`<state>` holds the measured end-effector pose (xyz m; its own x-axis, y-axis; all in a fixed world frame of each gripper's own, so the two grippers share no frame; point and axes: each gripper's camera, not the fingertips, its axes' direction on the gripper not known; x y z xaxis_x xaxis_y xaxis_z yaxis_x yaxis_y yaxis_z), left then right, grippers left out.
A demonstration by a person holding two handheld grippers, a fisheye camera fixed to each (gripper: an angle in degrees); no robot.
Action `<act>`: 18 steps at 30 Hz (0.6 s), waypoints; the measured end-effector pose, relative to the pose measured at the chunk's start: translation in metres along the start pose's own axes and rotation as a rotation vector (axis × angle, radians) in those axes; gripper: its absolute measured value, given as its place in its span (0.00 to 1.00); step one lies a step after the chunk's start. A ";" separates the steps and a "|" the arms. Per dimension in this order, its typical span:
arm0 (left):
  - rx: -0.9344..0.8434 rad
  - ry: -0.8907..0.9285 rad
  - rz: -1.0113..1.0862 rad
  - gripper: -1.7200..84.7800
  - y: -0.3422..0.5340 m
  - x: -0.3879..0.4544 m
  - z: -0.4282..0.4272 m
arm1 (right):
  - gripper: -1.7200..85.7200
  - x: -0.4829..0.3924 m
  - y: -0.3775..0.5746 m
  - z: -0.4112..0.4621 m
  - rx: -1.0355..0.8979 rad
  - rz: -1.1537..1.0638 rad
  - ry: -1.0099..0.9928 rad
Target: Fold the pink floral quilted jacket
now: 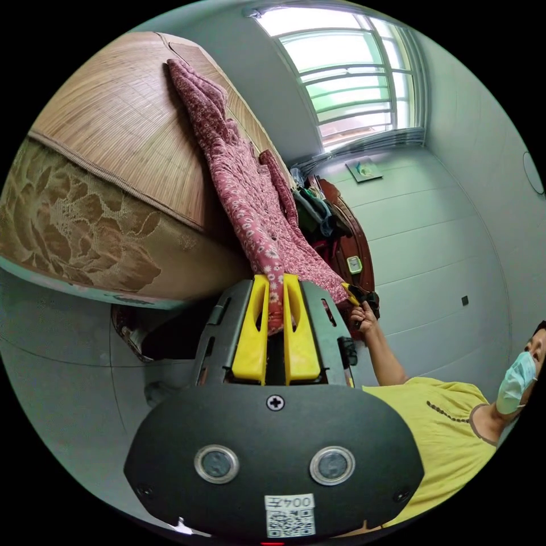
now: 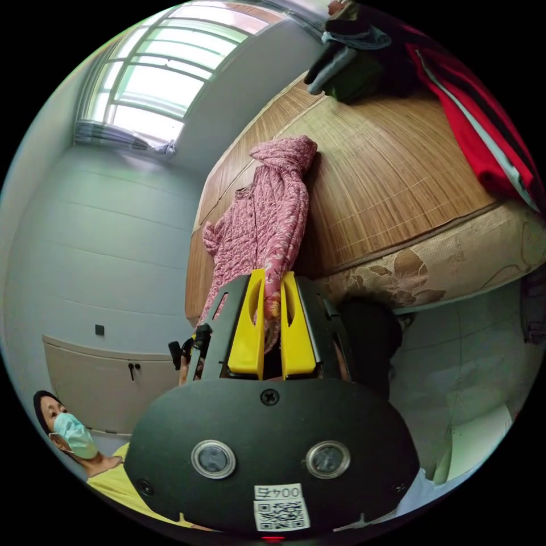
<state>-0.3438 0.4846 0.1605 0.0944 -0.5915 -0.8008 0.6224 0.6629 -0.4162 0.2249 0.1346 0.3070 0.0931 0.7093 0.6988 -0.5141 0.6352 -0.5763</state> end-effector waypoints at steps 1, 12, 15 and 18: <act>0.005 0.007 -0.004 0.05 0.006 0.007 -0.003 | 0.08 0.001 0.004 -0.004 -0.015 -0.015 -0.009; -0.087 -0.149 -0.010 0.08 0.051 0.043 0.001 | 0.09 0.087 0.067 0.018 -0.119 0.037 0.012; -0.059 -0.241 -0.036 0.09 0.056 0.049 -0.017 | 0.11 0.105 0.079 0.003 -0.116 0.061 0.183; 0.064 -0.335 -0.032 0.10 0.055 0.078 -0.045 | 0.16 0.095 0.073 -0.024 -0.065 0.023 0.295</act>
<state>-0.3369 0.4958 0.0561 0.3177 -0.7362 -0.5976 0.6755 0.6180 -0.4022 0.2165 0.2550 0.3212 0.3312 0.7755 0.5375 -0.4637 0.6299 -0.6230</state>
